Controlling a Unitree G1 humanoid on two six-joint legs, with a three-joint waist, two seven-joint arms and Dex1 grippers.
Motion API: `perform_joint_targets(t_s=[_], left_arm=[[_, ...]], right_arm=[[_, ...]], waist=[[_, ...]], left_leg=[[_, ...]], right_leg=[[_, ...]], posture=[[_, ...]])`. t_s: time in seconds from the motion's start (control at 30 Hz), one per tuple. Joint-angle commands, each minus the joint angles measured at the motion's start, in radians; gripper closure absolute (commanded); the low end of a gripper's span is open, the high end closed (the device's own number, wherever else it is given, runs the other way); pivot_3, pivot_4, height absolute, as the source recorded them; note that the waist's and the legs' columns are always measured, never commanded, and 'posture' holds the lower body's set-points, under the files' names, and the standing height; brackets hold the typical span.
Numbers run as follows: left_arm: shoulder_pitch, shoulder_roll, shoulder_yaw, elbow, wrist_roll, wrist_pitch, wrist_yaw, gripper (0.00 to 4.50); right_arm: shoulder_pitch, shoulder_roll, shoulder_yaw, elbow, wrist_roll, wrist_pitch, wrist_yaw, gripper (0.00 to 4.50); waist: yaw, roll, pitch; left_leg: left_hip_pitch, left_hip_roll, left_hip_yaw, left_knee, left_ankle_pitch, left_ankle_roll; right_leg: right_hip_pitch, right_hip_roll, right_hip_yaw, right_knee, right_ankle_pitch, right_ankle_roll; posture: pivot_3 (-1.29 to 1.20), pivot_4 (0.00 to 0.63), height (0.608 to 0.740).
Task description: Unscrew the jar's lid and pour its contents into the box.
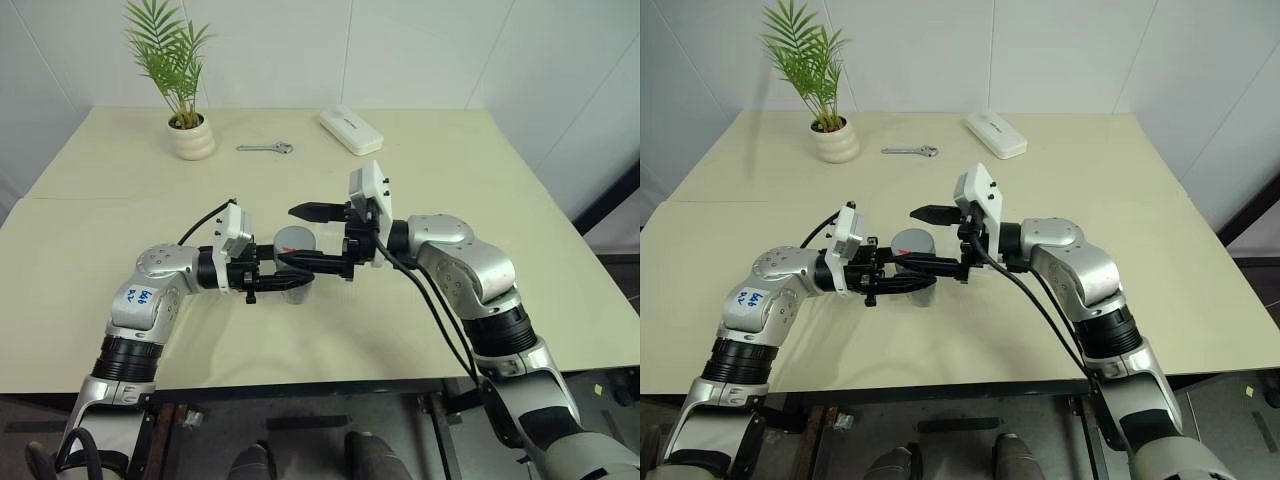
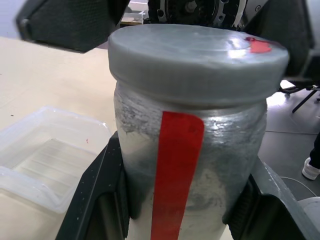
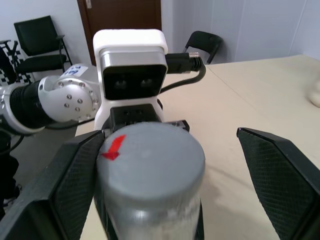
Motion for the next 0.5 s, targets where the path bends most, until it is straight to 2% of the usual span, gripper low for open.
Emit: perform_joint_targets(t_s=[0.03, 0.37, 0.5], left_arm=[[-0.012, -0.002, 0.013, -0.036, -0.021, -0.003, -0.010, 2.58], [-0.011, 0.000, 0.019, -0.027, -0.016, -0.009, -0.015, 2.58], [-0.015, 0.000, 0.019, -0.019, -0.011, -0.015, -0.015, 2.58]], right_arm=[[0.009, -0.079, -0.106, 0.001, 0.031, 0.006, 0.027, 0.05], [0.045, -0.199, -0.170, 0.018, 0.058, 0.037, 0.089, 0.05], [0.028, -0.182, -0.181, -0.019, 0.103, 0.076, 0.083, 0.05]], waist=[[0.001, 0.000, 0.000], [-0.002, 0.001, 0.000], [-0.002, 0.001, 0.000]], left_leg=[[0.000, 0.000, 0.000, 0.000, 0.000, 0.000], [0.000, 0.000, 0.000, 0.000, 0.000, 0.000], [0.000, 0.000, 0.000, 0.000, 0.000, 0.000]], right_leg=[[0.000, 0.000, 0.000, 0.000, 0.000, 0.000], [0.000, 0.000, 0.000, 0.000, 0.000, 0.000], [0.000, 0.000, 0.000, -0.001, 0.000, 0.000]], posture=[[0.00, 0.150, 0.740], [0.00, 0.150, 0.740], [0.00, 0.150, 0.740]])
